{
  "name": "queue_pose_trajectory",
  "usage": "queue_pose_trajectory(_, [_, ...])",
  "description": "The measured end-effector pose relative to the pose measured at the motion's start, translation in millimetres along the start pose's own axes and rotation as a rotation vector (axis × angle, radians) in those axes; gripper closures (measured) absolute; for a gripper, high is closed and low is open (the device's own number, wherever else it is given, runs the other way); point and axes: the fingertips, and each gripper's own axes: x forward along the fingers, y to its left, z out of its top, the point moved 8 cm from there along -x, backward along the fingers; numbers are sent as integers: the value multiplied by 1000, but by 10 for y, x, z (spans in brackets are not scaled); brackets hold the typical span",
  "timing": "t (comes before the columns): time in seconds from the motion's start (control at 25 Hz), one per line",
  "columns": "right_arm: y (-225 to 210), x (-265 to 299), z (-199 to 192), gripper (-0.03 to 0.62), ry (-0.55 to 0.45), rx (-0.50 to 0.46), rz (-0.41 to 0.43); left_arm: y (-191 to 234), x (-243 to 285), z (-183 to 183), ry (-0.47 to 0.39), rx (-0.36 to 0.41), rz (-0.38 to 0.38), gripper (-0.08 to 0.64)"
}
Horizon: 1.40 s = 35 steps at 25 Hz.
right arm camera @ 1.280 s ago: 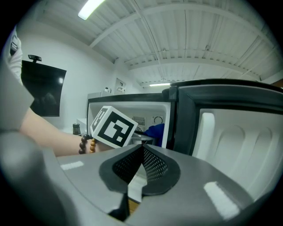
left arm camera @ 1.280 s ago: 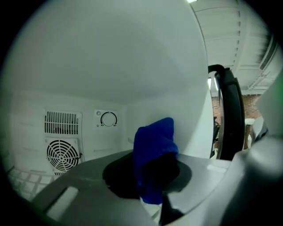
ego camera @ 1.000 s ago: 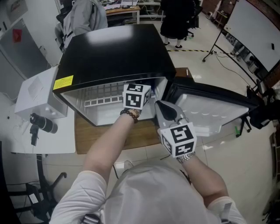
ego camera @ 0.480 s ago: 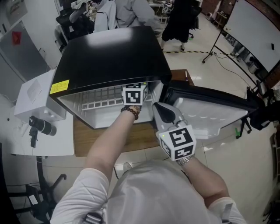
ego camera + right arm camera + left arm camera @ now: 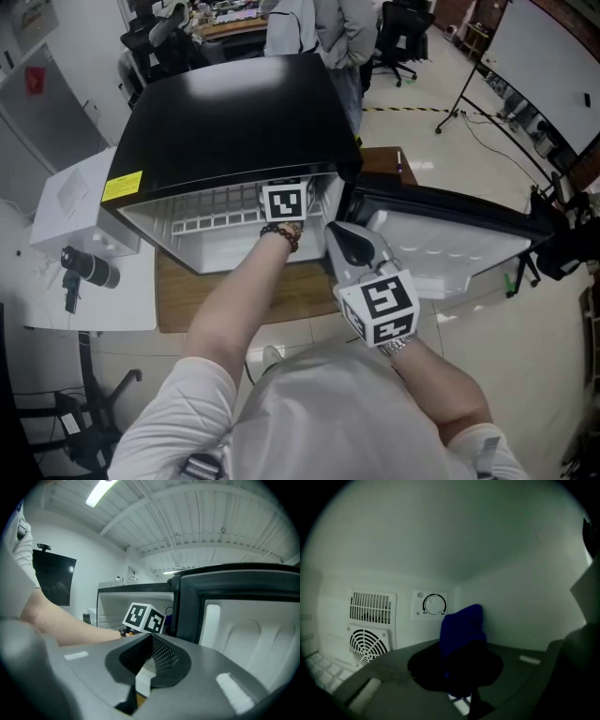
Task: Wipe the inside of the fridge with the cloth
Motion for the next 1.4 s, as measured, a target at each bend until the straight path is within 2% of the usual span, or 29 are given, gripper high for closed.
queue_pose_trajectory(0.4, [63,-45,-37,589,-6,-2,33,-28,-386,41,-50,-8,3,503])
queue_pose_trajectory(0.88, [128,-21,-17,540,-14,3,88,-14,-1186,-60,-77,8,-10,502])
queue_pose_trajectory(1.2, [293,122,-88,483,32,-13,183,-32,-1849,-181,-100,63,-135,497])
queue_pose_trajectory(1.4, [428,300,-205,456,53,-38,249,76,-2192,-378,-81,107,-211,491])
